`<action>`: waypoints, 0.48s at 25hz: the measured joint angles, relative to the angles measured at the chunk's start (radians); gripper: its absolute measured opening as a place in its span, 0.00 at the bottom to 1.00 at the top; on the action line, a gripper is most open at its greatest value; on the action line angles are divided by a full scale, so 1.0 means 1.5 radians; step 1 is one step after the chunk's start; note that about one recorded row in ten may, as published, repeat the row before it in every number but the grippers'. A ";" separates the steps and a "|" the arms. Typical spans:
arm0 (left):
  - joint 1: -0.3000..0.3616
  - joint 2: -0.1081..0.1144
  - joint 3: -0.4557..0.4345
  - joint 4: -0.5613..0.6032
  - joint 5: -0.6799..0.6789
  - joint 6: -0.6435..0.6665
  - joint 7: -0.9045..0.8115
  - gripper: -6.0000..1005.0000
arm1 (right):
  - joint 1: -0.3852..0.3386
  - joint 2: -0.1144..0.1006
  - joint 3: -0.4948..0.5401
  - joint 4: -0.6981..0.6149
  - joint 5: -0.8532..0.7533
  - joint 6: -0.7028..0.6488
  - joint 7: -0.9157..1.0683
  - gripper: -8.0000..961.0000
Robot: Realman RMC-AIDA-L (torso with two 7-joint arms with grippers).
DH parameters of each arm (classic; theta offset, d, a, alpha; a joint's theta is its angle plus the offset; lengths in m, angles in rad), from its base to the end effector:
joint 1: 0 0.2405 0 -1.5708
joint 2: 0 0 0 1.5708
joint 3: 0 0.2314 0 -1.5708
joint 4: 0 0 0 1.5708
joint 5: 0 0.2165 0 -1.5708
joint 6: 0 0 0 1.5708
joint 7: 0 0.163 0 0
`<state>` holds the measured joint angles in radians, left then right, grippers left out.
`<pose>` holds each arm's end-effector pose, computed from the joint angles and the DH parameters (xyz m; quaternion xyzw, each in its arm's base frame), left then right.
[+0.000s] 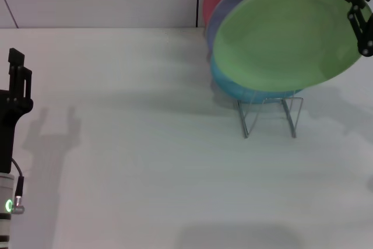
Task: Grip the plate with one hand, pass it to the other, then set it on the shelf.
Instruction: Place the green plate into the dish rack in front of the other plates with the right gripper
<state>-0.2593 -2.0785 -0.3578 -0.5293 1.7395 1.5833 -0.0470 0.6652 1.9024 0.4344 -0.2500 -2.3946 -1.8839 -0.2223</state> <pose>-0.2581 0.2720 -0.0141 -0.5657 -0.2503 -0.4780 0.6236 0.2313 0.3399 0.0862 -0.7350 -0.3652 0.2621 0.5076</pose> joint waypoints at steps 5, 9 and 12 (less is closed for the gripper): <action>-0.001 0.000 0.001 -0.003 0.000 0.000 0.000 0.57 | 0.000 -0.001 -0.006 -0.012 0.000 0.000 0.007 0.04; -0.002 0.000 0.001 -0.007 0.000 0.000 0.001 0.57 | -0.004 -0.001 -0.011 -0.013 0.000 0.001 0.007 0.04; -0.002 0.000 0.001 -0.008 0.000 0.000 0.001 0.57 | -0.008 -0.001 -0.016 -0.013 0.000 0.001 0.007 0.04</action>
<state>-0.2624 -2.0785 -0.3570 -0.5414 1.7395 1.5830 -0.0461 0.6533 1.9004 0.4101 -0.2697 -2.3944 -1.8819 -0.2121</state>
